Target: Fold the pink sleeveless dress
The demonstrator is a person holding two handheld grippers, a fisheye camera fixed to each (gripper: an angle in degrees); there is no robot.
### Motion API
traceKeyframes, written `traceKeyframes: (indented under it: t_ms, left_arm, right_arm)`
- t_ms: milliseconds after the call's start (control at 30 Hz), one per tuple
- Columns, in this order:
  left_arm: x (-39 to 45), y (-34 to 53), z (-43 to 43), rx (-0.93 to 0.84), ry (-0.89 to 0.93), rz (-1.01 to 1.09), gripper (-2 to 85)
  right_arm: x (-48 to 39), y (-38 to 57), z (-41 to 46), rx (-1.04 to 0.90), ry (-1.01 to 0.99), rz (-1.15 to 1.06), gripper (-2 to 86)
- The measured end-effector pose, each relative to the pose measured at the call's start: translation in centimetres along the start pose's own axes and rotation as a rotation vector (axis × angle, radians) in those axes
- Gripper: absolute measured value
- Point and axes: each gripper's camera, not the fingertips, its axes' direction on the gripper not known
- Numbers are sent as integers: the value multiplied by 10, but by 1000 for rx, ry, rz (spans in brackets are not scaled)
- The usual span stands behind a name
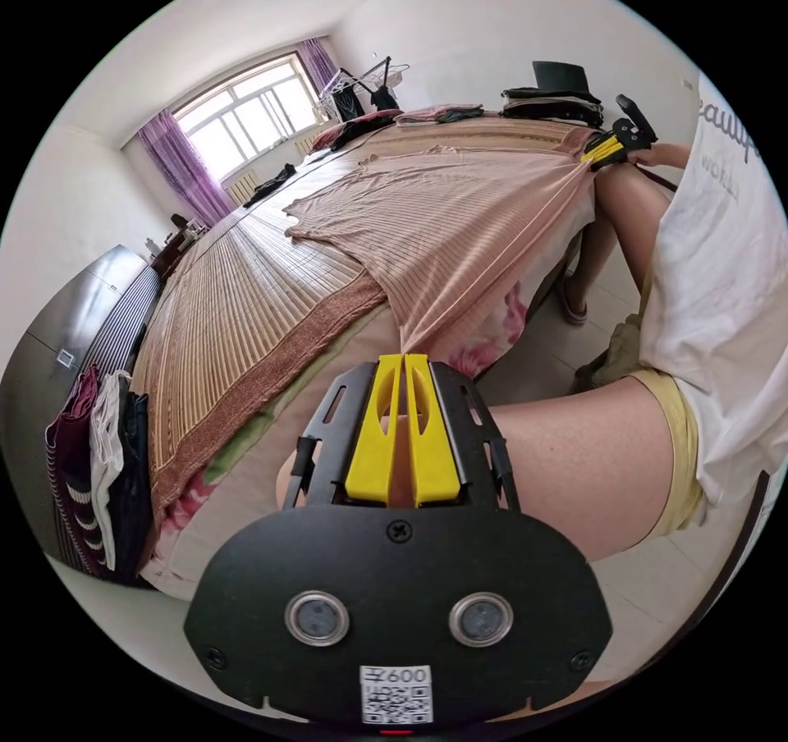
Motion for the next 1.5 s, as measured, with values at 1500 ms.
traceKeyframes:
  t_ms: [1500]
  left_arm:
    - [345, -131, 109, -281, -555, 675, 90]
  right_arm:
    - [-80, -14, -7, -41, 106, -60, -8]
